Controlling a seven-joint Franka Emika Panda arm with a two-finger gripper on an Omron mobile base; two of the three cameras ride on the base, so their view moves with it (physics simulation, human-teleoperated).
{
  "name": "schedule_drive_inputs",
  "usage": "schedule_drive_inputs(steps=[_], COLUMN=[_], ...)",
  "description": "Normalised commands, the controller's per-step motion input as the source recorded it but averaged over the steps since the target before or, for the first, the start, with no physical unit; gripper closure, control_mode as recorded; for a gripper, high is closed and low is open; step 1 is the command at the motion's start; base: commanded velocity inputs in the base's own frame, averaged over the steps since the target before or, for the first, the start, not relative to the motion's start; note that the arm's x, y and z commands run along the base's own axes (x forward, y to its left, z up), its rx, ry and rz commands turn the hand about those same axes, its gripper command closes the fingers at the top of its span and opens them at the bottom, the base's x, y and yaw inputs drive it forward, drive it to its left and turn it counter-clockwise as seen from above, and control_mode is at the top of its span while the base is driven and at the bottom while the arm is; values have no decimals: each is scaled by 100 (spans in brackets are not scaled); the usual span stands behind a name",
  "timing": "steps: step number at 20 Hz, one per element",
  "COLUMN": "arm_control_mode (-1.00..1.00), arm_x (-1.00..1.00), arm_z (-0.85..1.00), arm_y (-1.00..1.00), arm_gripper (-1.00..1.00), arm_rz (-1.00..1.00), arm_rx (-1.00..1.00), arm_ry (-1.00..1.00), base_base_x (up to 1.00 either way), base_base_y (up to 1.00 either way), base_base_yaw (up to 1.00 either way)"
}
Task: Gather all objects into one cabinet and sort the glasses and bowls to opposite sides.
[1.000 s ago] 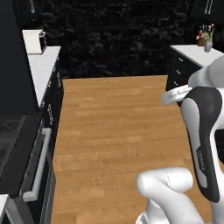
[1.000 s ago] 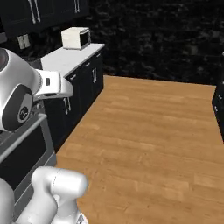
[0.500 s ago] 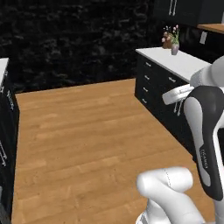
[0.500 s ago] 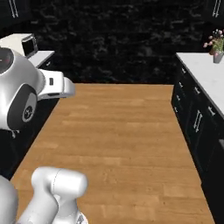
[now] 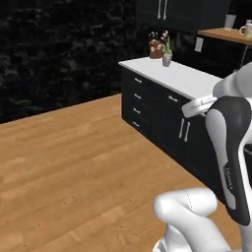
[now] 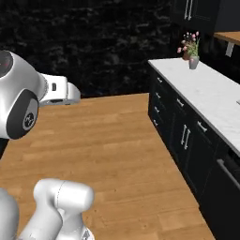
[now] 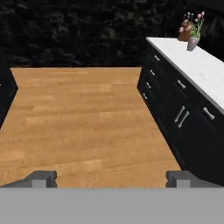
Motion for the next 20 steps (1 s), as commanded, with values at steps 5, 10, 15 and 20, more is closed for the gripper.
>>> schedule_drive_inputs(steps=[5, 10, 15, 20], arm_control_mode=[100, 100, 100, 100], arm_x=[0, 0, 0, 0], arm_z=[0, 0, 0, 0], arm_y=[0, 0, 0, 0], arm_gripper=[-100, -100, -100, -100], arm_rz=[0, 0, 0, 0], arm_rx=[0, 0, 0, 0], arm_ry=[0, 0, 0, 0], base_base_x=[100, 100, 87, 91], base_base_y=[1, 0, 0, 3], base_base_yaw=[-18, -29, -61, -65])
